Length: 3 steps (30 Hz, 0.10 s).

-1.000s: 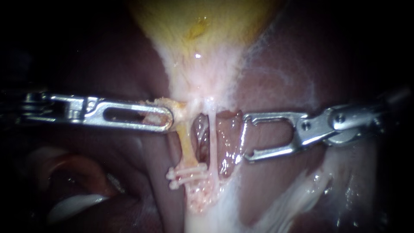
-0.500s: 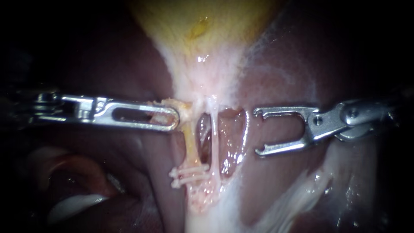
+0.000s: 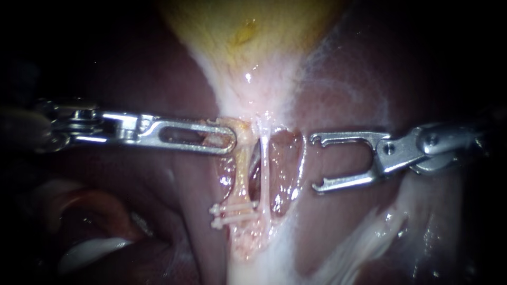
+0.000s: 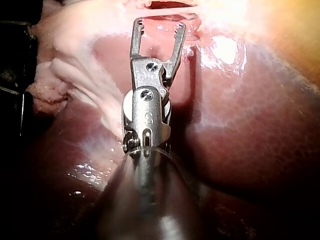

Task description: Going back second clip left tube

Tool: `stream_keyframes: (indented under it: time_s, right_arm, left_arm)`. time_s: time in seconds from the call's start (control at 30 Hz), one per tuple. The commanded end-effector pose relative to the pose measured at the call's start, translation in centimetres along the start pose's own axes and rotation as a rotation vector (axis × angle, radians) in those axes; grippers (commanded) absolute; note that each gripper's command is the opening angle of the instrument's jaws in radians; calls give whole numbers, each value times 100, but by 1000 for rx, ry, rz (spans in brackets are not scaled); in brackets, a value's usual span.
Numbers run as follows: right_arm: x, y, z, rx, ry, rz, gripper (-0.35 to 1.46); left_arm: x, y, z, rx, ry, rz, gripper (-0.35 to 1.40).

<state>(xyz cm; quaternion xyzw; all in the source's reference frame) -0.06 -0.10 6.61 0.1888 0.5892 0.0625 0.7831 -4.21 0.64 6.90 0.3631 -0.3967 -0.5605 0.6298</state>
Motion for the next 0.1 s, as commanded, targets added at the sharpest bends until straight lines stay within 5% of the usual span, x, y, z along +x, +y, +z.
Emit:
stream_keyframes:
  time_s: [0.03,0.1]
  right_arm:
    - [0,0,0,0,0,0,50]
    - [1,0,0,0,0,1,50]
  left_arm:
    - [0,0,0,0,0,0,-35]
    - [0,0,0,0,0,0,-35]
